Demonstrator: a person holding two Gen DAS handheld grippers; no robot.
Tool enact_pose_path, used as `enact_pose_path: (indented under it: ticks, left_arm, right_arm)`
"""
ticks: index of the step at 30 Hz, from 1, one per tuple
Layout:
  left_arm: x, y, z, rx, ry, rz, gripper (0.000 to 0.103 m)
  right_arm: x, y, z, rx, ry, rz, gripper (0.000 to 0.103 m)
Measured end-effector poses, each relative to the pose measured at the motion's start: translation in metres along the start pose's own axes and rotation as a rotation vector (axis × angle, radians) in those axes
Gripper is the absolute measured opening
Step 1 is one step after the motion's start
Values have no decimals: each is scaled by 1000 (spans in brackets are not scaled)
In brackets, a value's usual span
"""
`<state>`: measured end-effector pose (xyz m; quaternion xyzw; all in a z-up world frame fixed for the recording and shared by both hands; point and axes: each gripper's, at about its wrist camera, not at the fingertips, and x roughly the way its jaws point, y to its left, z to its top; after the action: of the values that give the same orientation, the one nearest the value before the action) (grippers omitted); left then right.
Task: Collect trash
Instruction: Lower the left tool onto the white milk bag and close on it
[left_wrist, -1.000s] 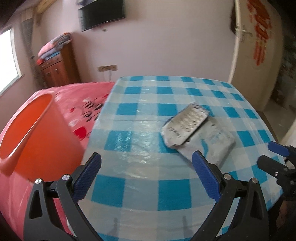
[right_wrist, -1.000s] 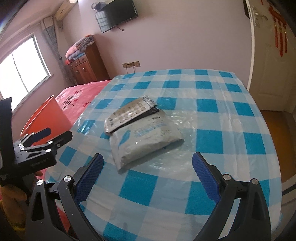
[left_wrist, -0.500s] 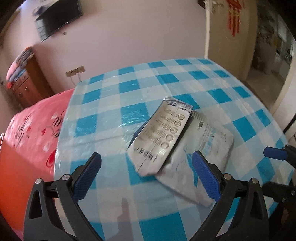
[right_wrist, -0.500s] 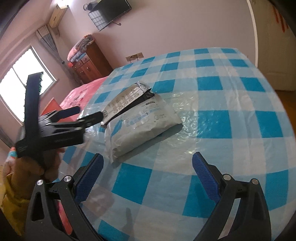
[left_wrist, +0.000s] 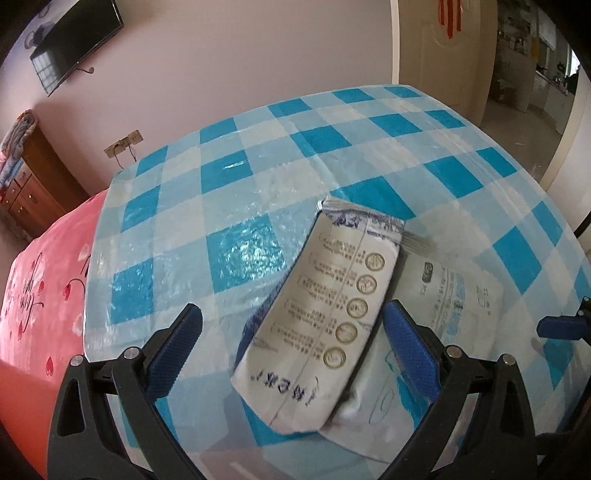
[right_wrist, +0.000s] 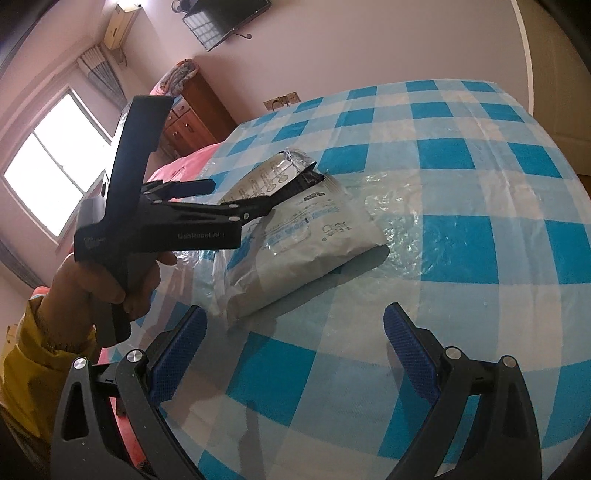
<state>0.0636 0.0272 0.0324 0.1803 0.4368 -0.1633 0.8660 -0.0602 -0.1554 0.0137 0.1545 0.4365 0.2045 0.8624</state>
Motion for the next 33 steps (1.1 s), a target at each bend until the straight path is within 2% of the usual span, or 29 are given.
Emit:
enact_pose_path:
  ticks: [6, 9, 10, 14, 20, 25, 33]
  left_arm:
    - [11, 11, 3, -60, 6, -4, 99]
    - [16, 23, -1, -135, 13, 17, 98]
    - [16, 26, -3, -155, 16, 25, 96]
    - [16, 45, -13, -282, 31, 46, 76]
    - [5, 67, -31, -397, 14, 63, 67]
    - [-5, 74, -39, -431, -7, 59, 65]
    - [-6, 71, -52, -456, -9, 33, 65]
  right_arm:
    - [10, 0, 3, 2, 17, -3, 95]
    - [15, 1, 6, 2, 23, -4, 95]
    - [16, 1, 7, 2, 25, -3, 95]
    - [24, 8, 11, -10, 37, 6, 95]
    - [40, 20, 20, -22, 57, 23, 95]
    - [53, 24, 29, -13, 64, 20, 95]
    - [71, 26, 48, -44, 55, -42, 95]
